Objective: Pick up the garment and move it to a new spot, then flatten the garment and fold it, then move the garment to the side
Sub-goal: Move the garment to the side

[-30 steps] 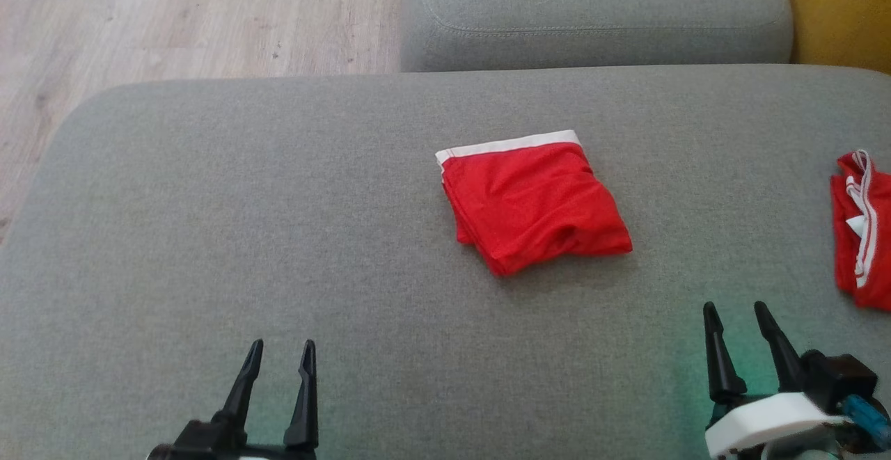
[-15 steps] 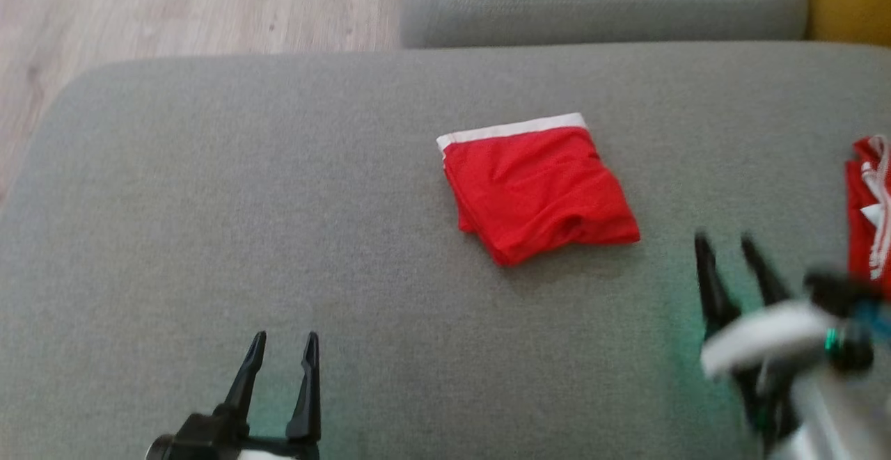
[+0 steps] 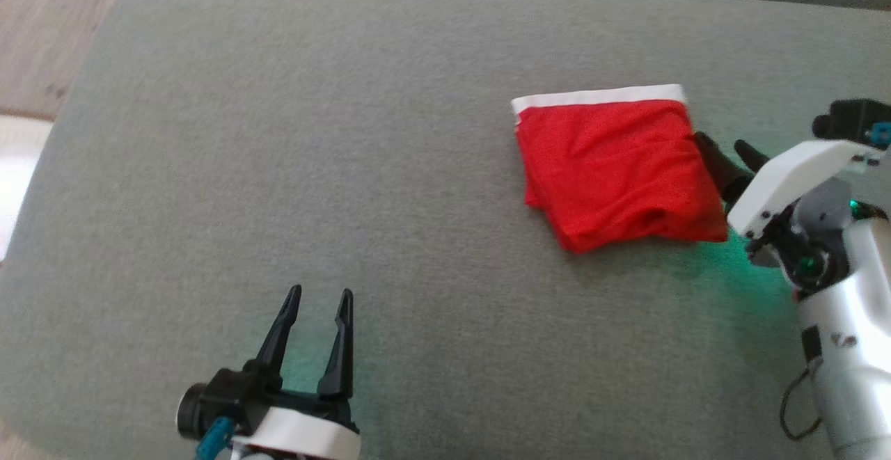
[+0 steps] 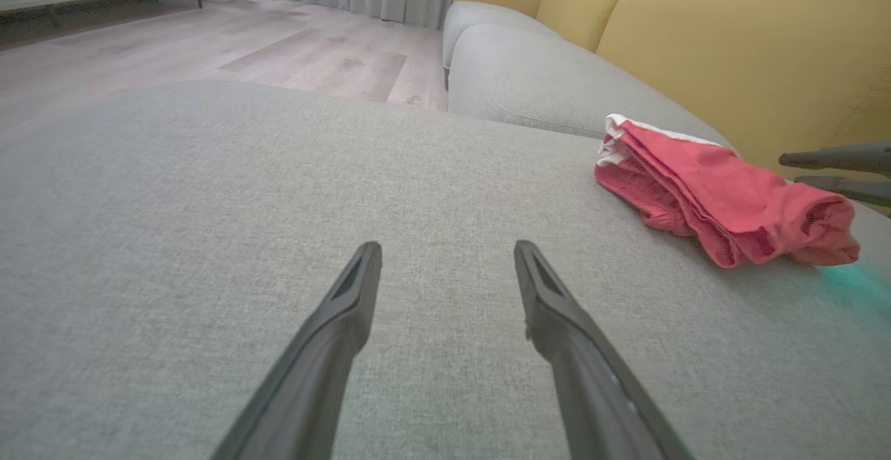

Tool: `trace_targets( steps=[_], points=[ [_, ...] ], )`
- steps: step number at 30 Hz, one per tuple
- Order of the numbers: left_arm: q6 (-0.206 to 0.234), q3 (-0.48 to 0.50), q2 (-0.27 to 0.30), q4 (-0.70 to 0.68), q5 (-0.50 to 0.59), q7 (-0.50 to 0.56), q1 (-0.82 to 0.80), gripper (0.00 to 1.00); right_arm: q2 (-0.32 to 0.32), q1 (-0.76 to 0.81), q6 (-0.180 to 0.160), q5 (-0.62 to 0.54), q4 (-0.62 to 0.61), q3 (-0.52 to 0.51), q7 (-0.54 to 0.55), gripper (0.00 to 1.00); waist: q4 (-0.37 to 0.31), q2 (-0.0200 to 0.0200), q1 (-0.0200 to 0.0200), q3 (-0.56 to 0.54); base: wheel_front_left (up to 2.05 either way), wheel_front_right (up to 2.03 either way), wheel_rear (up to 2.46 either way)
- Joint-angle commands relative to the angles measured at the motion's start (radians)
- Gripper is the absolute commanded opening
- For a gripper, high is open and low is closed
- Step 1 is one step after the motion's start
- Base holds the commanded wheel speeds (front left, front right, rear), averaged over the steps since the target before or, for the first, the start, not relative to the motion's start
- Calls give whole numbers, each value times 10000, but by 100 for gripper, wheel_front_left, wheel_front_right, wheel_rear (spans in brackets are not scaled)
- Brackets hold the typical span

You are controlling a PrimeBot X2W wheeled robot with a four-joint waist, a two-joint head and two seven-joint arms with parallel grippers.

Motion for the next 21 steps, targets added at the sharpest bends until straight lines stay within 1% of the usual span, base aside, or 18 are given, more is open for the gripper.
trace_targets(
  steps=[1, 5, 8, 9, 10, 11, 15, 18, 19, 20, 21],
  points=[
    [51, 172, -13, -212, -83, -67, -420, 100, -68, -609, -7, -120, -14, -23, 123, 100, 395, 0, -2, 321, 0, 0, 0],
    [92, -38, -13, -178, -172, -67, -487, 100, 62, -1010, -7, -133, 1067, -433, 518, 100, 706, 0, -2, 416, 0, 0, 0],
    [152, -85, -13, -150, -194, -67, -480, 100, 249, -1118, -7, 131, 1669, -618, 971, 100, 775, 0, -2, 409, 0, 0, 0],
    [177, -74, -13, -156, -199, -67, -463, 100, 322, -1120, -7, 300, 1760, -646, 1141, 93, 760, 0, -2, 401, 0, 0, 0],
    [197, -53, -13, -167, -201, -67, -437, 100, 381, -1107, -7, 482, 1785, -627, 1299, 14, 719, 0, -2, 386, 0, 0, 0],
    [195, -35, -13, -167, -180, -67, -404, 100, 420, -1084, -7, 656, 1711, -555, 1374, 0, 636, 0, -2, 362, 0, 0, 0],
    [169, 95, -13, -169, -48, -67, -341, 100, 290, -950, -7, 1122, 1190, -489, 956, 0, 140, 0, -2, 269, 0, 0, 0],
    [137, 241, -13, -226, 61, -67, -327, 100, 87, -879, -7, 1407, 637, -405, 711, 0, -465, 0, -2, 205, 0, 0, 0],
    [114, 271, -13, -226, 113, -67, -315, 100, -74, -823, -7, 1428, 450, -348, 674, 0, -666, 0, -2, 183, 0, 0, 0],
    [66, 345, -13, -220, 237, -67, -314, 100, -446, -728, -7, 1406, 120, -294, 603, 0, -1091, 0, -2, 158, 0, 0, 0],
    [44, 402, -13, -225, 283, -67, -324, 100, -632, -694, -7, 1375, -41, -295, 587, 0, -1312, 0, -2, 159, 0, 0, 0]
  ],
)
